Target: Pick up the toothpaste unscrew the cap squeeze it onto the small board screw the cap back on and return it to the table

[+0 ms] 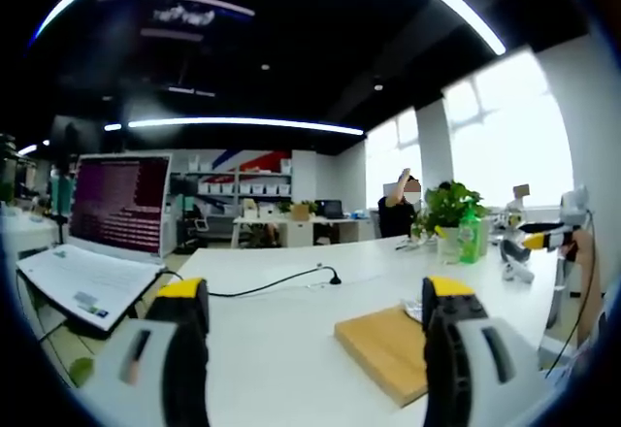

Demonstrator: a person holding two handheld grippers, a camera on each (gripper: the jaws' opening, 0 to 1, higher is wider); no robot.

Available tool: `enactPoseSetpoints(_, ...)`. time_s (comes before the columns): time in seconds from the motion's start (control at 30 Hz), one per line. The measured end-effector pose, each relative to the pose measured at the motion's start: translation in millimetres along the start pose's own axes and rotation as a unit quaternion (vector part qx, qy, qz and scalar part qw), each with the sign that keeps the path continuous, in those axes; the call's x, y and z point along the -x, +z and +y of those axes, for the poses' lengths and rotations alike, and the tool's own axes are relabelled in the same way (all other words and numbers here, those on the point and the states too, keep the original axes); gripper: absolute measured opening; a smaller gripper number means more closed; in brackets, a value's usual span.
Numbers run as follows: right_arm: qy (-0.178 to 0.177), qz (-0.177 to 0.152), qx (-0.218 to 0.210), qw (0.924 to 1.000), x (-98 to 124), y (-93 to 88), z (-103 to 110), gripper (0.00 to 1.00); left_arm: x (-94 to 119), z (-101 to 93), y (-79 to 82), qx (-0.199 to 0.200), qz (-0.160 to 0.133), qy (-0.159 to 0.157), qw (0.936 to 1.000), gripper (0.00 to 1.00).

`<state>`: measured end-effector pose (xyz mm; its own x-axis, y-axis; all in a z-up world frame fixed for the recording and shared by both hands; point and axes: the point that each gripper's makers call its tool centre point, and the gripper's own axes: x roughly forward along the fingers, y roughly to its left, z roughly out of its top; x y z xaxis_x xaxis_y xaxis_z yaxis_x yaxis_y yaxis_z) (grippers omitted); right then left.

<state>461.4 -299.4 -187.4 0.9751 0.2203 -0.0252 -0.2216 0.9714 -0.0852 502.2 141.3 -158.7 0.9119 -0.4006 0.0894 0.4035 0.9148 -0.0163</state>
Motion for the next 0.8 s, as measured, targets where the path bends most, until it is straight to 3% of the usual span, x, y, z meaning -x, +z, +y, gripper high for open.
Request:
enactPoseSetpoints(0.3, 0.001, 0.001, -0.003, 1.0000, -0.3, -0.7, 2.1, 0.97, -0.8, -3.4, -1.8, -0.003, 0.003, -0.006, 1.0000, 0.98)
enactPoseSetpoints(0.43, 0.007, 0.003, 0.002, 1.0000, -1.9, -1.5, 6.6, 0.88, -1.9, -5.2, -2.6, -0.005, 0.005, -0.010, 0.9999, 0.98)
enactPoseSetpoints(0.63, 0.018, 0.012, 0.005, 0.9998, -8.5, -5.4, 16.5, 0.91, -5.6, -12.2, -4.9, -0.009, 0.007, -0.025, 0.9996, 1.00)
enactPoseSetpoints(0.8, 0.037, 0.017, 0.008, 0.9991, -18.2, -8.2, 34.6, 0.92, -7.6, -4.5, -5.3, -0.006, -0.002, -0.003, 1.0000, 1.00)
